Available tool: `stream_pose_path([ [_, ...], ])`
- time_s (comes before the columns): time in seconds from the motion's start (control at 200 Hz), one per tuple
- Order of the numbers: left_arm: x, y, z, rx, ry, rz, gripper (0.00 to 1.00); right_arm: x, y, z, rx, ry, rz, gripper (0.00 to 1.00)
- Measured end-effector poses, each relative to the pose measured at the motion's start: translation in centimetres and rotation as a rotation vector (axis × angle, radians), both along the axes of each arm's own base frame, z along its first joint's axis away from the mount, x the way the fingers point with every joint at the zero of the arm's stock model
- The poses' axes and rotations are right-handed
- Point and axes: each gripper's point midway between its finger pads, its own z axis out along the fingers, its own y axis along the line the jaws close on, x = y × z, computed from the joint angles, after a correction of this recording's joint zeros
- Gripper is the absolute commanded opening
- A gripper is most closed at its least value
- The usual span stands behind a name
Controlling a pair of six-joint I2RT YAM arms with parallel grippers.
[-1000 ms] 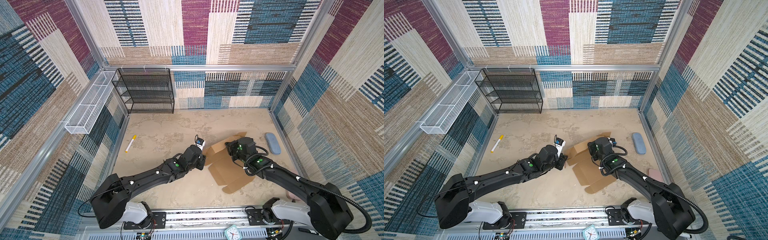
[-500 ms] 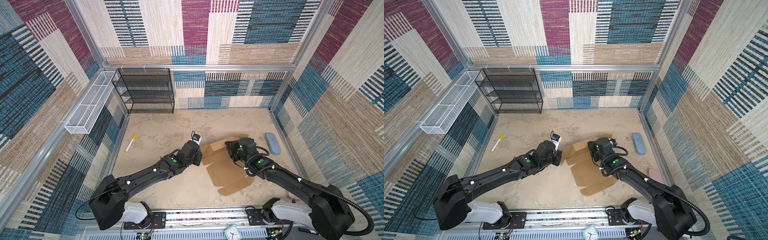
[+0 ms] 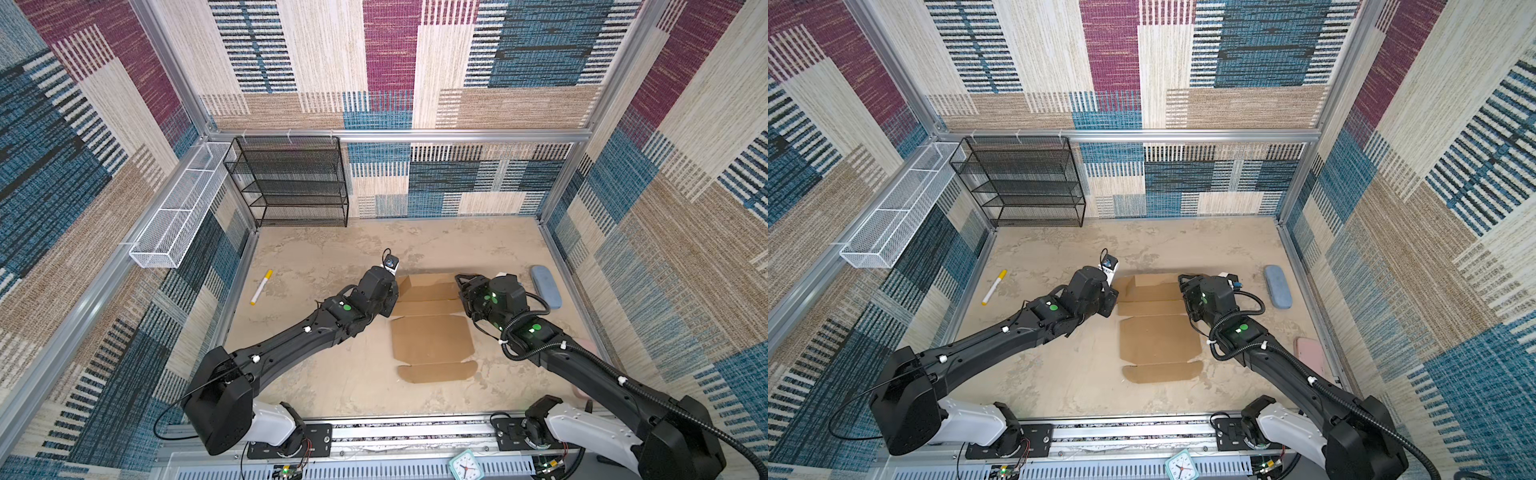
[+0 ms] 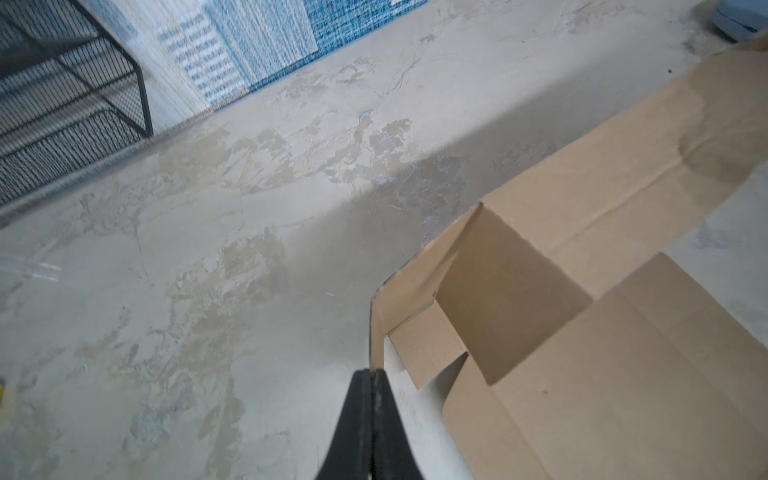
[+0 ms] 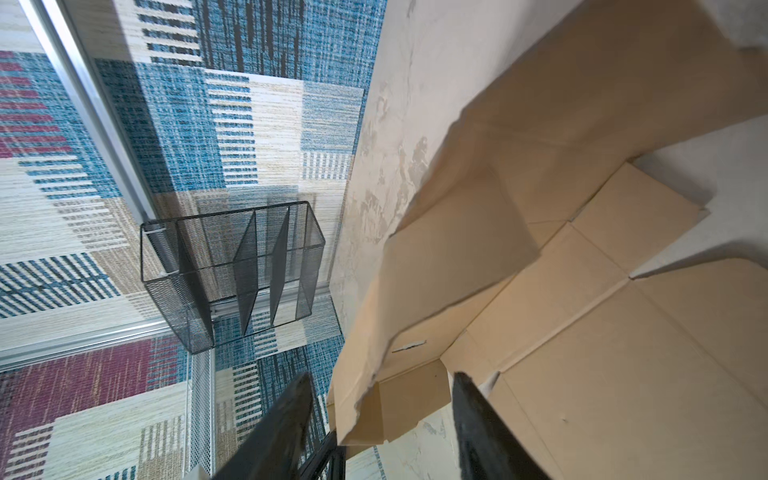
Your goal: Fold the paper box
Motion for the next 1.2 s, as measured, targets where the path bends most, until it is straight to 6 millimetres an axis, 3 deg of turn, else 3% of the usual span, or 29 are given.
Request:
stream_pose_path([
  [0.145, 0.0, 0.3, 0.8, 0.046, -0.07, -0.059, 0.0, -0.1, -0.3, 0.7, 0.002, -0.015, -0.013, 0.52],
  [0.32, -0.3, 1.0, -0.9, 0.116, -0.099, -0.099, 0.0, -0.1, -0.5, -0.4, -0.007, 0.008, -0.02, 0.5],
  [0.581, 0.3, 0.4, -1.5, 0.13, -0.106, -0.128, 0.0, 1.0, 0.3, -1.6, 0.003, 0.026, 0.006, 0.45],
  [0.676, 0.4, 0.3, -1.8, 0.131, -0.104, -0.128, 0.0, 1.3, 0.8, -1.8, 0.004, 0.018, 0.026, 0.36],
  [0.776, 0.5, 0.3, -2.3, 0.139, -0.094, -0.128, 0.0, 1.7, 1.2, -2.0, 0.003, 0.007, 0.038, 0.14],
  [0.816, 0.5, 0.3, -2.4, 0.14, -0.092, -0.128, 0.0, 1.8, 1.2, -2.1, 0.002, 0.008, 0.039, 0.11],
  [1.202, 0.9, 0.1, -2.7, 0.132, -0.092, -0.127, 0.0, 2.0, 0.9, -3.7, -0.034, 0.01, 0.03, 0.11],
])
